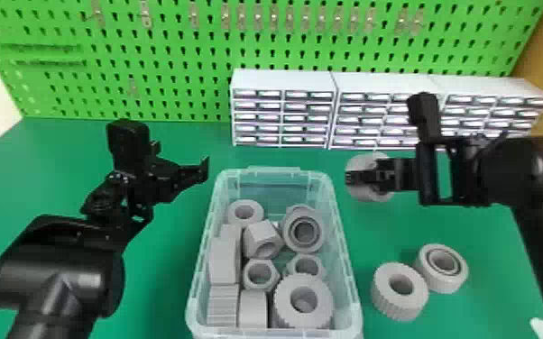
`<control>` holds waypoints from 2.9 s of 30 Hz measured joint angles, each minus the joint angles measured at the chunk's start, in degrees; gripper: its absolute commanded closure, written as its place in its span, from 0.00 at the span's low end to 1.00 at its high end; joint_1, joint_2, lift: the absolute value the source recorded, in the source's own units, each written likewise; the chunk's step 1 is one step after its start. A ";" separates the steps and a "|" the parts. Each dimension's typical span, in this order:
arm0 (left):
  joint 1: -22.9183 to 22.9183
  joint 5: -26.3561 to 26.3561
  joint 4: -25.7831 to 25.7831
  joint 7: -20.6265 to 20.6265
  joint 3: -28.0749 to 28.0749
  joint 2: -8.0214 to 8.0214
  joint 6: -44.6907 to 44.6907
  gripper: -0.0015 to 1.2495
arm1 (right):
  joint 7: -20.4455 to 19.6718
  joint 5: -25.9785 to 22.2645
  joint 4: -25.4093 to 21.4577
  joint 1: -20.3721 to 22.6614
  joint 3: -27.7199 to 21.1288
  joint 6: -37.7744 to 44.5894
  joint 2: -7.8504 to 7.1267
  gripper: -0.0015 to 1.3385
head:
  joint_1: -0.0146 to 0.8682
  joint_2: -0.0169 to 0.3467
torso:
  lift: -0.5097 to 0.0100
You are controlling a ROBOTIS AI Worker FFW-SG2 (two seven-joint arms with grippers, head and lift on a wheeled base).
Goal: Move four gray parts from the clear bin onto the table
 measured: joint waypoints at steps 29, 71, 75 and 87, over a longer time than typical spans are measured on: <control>0.20 0.28 0.19 -0.32 -0.98 0.35 0.34 0.10 | 0.23 17.54 16.76 -3.22 7.41 -3.88 1.19 0.90 | 0.79 0.12 | 0.89; 0.57 0.29 0.18 -0.53 -1.12 0.57 0.96 0.10 | 8.26 23.45 26.05 -1.73 7.53 -7.90 1.82 0.65 | 0.79 0.12 | 0.89; 0.58 0.29 0.18 -0.53 -1.18 0.58 0.97 0.10 | 8.26 23.81 26.05 -1.68 7.49 -7.89 1.78 0.46 | 0.79 0.12 | 0.89; 0.61 0.29 0.18 -0.62 -1.19 0.61 1.06 0.10 | 8.26 24.51 26.05 -1.69 7.86 -7.85 1.77 0.39 | 0.79 0.12 | 0.89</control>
